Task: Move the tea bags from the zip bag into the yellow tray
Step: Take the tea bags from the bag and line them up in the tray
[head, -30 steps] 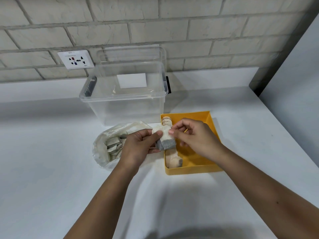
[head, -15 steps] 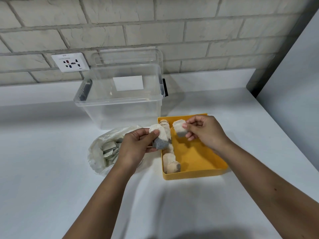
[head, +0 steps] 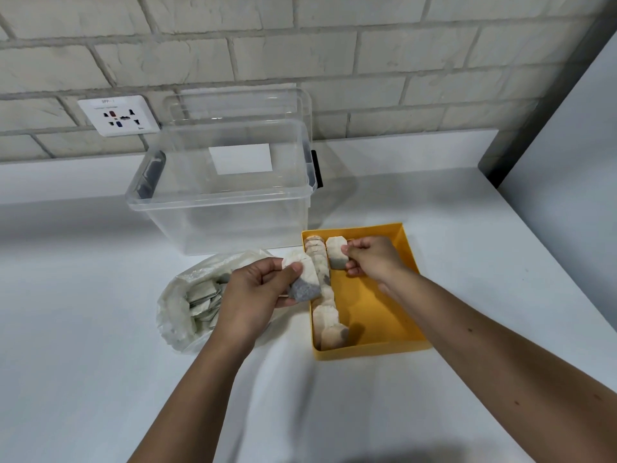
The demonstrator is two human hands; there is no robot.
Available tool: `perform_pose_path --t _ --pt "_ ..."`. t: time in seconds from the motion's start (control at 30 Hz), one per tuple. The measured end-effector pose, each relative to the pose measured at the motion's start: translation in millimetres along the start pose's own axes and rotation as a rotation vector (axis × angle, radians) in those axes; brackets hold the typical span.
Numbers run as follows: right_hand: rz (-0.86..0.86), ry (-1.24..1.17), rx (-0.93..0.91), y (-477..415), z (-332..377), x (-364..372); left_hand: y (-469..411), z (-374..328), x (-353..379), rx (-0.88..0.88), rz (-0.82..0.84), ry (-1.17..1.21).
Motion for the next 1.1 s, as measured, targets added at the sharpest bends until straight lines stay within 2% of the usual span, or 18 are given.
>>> perform_pose_path --t 0.17,0.37,0.53,0.6,0.7,0.77,1.1 --pt "-0.052 -0.007 0.026 -12 -7 0 -2 4 -1 -0.005 0.005 0.0" --pt "0.029 -0.008 0.016 -7 -5 0 -4 7 -3 -0.026 -0.005 -0.006" --pt "-0.036 0.065 -0.117 22 6 -11 -4 5 -3 -0.027 0.001 -0.003" --pt "0.029 0.037 -0.184 46 17 -12 -3 3 -1 -0.027 0.002 0.008" --pt "0.213 -0.003 -0.213 79 28 -8 -1 0 2 -0.026 0.009 0.024" --pt "0.249 0.017 -0.253 89 29 -5 0 0 4 -0.025 0.013 0.018" --pt "0.174 0.044 -0.331 82 22 -16 3 4 7 -0.053 0.036 0.041"
Point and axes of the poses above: each hand's wrist, its own y-axis away from the middle knuckle, its own x-axis out of the palm, z = x × y, the point moved 1 cm from there along -y, towards the middle knuckle, and after that the axes turned 6 degrees about x, right-handed, at the moved point
